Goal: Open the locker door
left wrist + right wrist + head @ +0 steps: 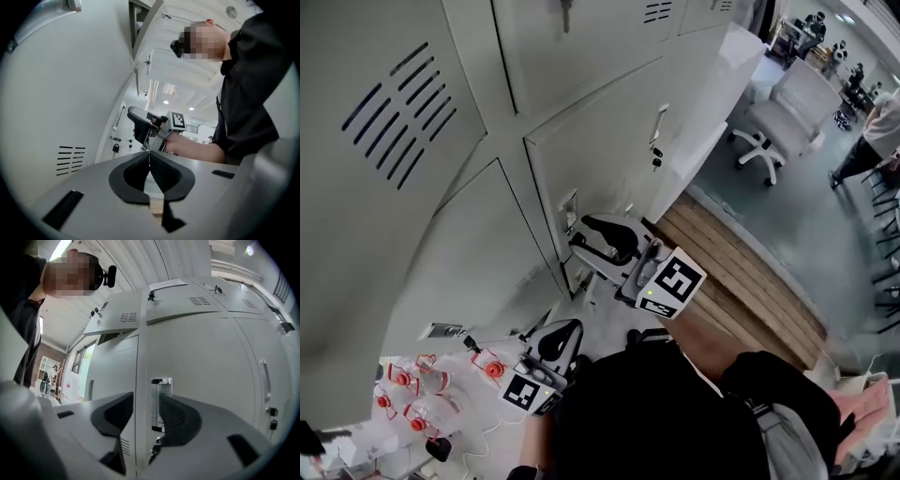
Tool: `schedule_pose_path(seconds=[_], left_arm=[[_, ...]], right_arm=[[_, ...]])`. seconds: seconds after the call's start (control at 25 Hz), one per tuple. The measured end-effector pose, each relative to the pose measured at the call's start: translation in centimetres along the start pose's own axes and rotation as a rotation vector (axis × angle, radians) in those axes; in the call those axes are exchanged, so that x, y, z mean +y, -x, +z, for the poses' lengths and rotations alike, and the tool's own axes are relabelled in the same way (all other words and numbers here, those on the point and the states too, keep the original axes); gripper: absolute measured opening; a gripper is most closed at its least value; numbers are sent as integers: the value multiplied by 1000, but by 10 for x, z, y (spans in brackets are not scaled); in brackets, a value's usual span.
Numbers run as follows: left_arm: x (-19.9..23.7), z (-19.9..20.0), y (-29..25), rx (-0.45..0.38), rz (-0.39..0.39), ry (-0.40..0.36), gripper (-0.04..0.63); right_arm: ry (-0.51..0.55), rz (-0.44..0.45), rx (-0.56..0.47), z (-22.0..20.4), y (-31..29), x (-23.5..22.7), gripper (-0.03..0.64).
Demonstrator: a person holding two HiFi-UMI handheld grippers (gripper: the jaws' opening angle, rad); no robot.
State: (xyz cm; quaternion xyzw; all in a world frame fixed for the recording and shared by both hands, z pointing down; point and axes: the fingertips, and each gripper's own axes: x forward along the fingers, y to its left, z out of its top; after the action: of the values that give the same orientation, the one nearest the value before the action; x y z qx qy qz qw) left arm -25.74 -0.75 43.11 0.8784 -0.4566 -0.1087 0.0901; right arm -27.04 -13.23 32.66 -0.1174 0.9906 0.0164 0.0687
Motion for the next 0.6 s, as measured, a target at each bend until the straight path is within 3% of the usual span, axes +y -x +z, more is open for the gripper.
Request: schedule_pose_path(seconds=[0.2,0.6], left_arm=[[6,8,2,-26,38,-10,17],[13,-8,9,9,84,-20,17]], right_arm=[[29,19,19,3,-15,-4,172],[10,15,65,-5,-27,-6,172]])
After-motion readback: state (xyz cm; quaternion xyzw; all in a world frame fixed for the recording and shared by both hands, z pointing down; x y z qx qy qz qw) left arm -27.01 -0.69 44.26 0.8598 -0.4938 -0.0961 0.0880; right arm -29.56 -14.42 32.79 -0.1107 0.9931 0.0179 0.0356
